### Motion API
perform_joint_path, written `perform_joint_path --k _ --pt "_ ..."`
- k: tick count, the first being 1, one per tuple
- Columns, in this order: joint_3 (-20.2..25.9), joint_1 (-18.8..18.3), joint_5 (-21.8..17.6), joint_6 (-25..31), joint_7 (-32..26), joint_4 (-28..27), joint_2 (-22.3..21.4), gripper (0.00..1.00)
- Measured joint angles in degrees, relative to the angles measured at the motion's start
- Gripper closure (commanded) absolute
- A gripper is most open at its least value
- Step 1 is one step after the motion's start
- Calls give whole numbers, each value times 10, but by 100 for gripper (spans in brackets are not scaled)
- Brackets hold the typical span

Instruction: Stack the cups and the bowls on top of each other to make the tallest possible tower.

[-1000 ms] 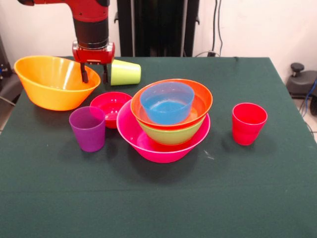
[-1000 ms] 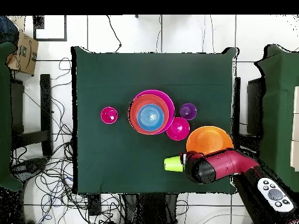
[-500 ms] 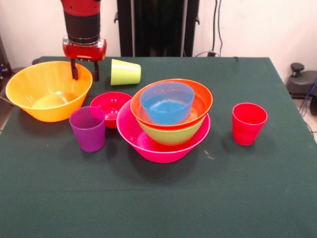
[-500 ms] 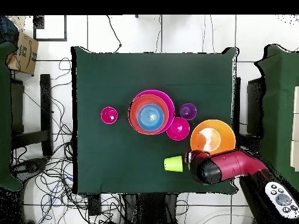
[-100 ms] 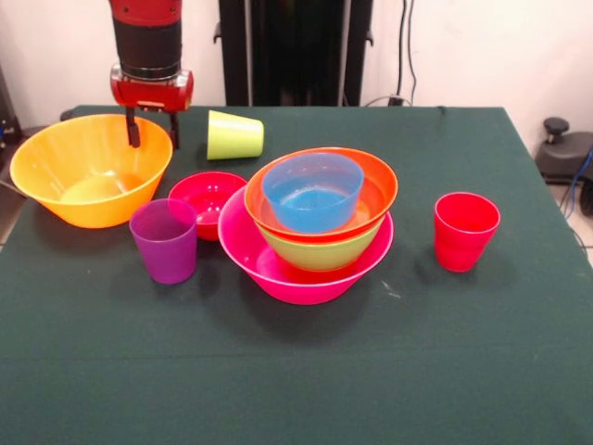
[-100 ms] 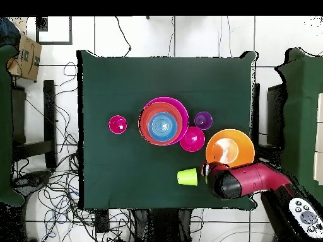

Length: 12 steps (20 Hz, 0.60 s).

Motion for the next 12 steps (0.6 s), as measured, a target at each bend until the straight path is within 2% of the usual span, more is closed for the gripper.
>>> perform_joint_path --k 12 --pt "0 4 -7 0 0 -23 24 0"
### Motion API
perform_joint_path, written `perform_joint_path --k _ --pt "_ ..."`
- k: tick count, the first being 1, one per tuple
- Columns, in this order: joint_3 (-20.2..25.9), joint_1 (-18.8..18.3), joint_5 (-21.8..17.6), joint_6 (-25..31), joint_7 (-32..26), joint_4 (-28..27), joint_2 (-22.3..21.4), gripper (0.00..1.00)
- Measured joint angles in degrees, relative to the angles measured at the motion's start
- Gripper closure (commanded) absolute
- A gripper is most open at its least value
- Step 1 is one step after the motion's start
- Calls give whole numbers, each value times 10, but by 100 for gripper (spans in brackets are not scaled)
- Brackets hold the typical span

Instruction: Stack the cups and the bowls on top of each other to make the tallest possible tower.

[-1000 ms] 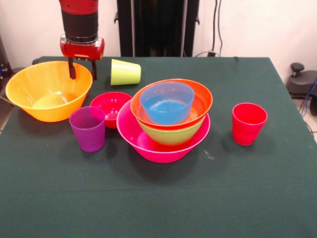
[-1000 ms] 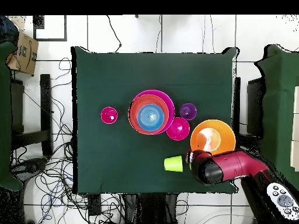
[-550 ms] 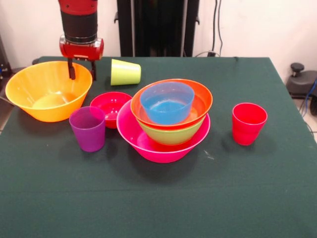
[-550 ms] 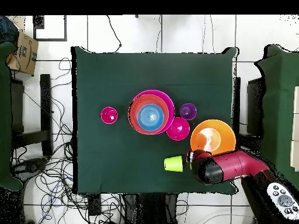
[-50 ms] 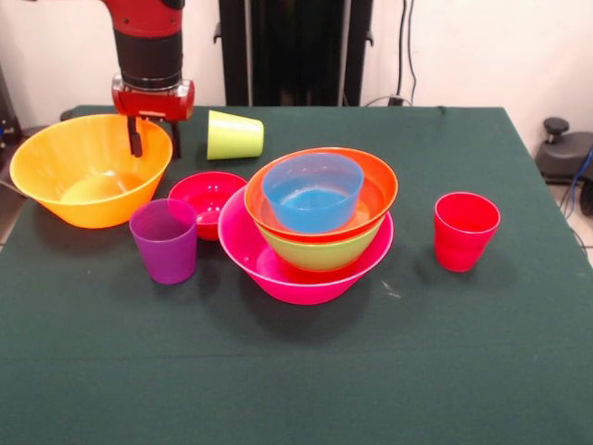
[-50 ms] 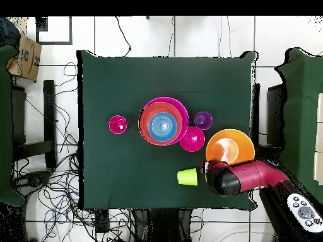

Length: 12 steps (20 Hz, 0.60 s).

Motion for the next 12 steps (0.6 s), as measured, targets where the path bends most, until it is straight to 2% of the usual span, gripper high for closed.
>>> perform_joint_path --k 6,7,12 --pt "0 3 -15 0 0 -26 35 0" --pt "1 4 -15 0 0 -31 43 100" --pt "0 7 -17 0 0 -40 38 100"
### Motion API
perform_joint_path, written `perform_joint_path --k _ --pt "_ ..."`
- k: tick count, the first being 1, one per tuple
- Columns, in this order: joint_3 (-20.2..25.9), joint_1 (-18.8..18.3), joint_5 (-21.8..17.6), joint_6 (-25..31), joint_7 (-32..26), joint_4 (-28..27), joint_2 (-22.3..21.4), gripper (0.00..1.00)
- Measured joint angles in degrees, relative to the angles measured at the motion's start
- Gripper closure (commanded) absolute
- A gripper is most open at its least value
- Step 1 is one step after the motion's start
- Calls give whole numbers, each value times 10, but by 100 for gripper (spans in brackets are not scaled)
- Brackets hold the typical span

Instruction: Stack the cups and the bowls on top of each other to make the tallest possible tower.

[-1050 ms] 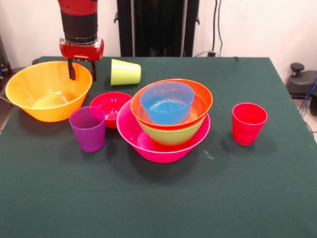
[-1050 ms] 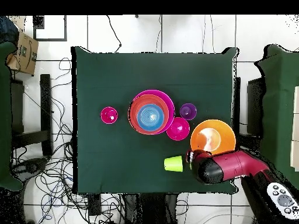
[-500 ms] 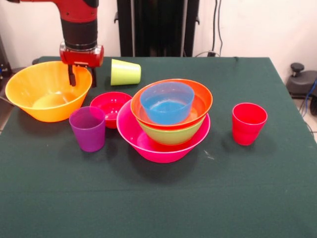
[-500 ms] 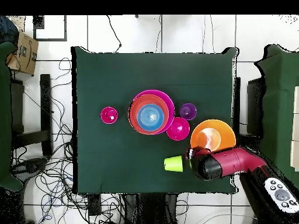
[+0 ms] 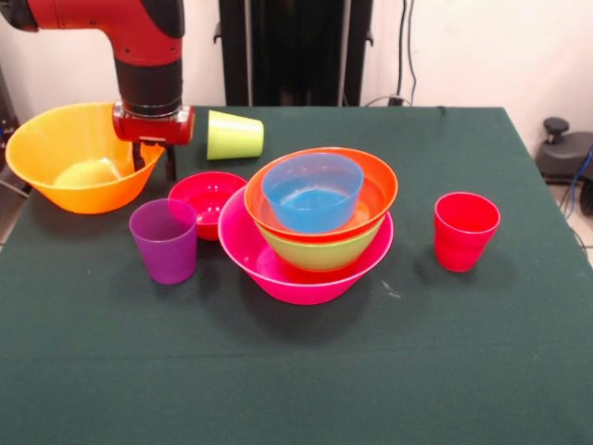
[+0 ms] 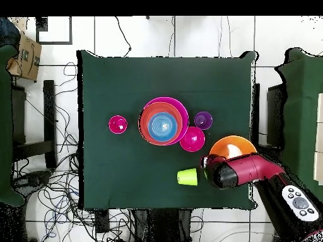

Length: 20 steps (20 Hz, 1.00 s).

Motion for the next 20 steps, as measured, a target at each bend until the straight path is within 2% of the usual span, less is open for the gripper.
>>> perform_joint_path --k 20 --pt "-4 8 0 0 0 -5 -6 100"
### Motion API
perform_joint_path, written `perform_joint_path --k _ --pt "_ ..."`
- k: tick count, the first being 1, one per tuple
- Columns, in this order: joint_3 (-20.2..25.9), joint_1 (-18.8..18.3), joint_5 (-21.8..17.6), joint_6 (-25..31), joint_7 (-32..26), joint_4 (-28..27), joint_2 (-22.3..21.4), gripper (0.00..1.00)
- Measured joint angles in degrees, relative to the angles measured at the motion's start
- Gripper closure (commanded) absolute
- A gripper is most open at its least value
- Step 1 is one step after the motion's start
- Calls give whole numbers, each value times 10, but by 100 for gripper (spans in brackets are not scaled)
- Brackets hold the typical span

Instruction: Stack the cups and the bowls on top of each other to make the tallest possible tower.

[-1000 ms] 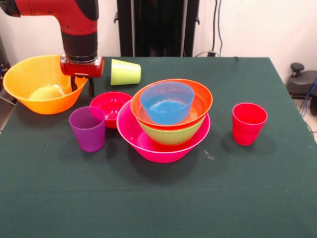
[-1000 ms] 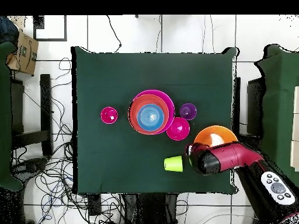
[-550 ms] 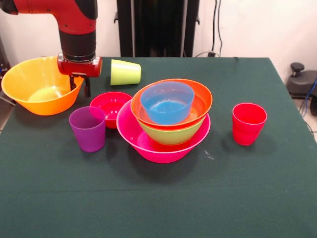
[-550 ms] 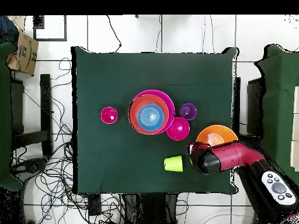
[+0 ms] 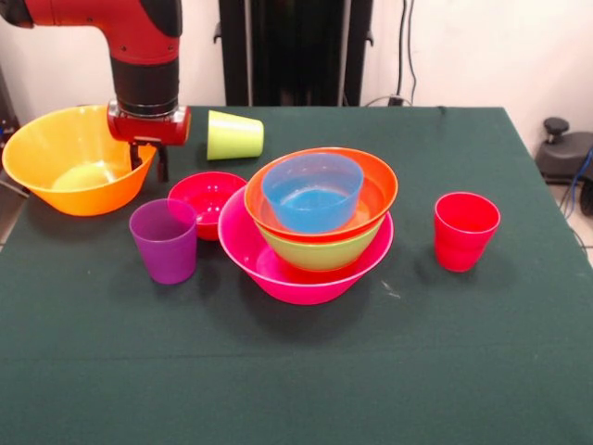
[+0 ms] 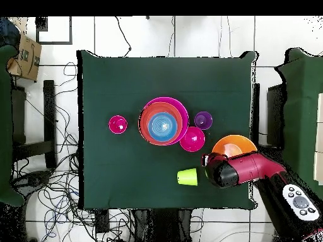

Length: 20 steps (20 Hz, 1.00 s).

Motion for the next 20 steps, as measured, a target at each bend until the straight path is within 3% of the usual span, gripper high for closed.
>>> perform_joint_path --k 11,20 --pt "0 0 13 6 0 -2 -1 100" --pt "4 8 76 23 0 -2 -38 100"
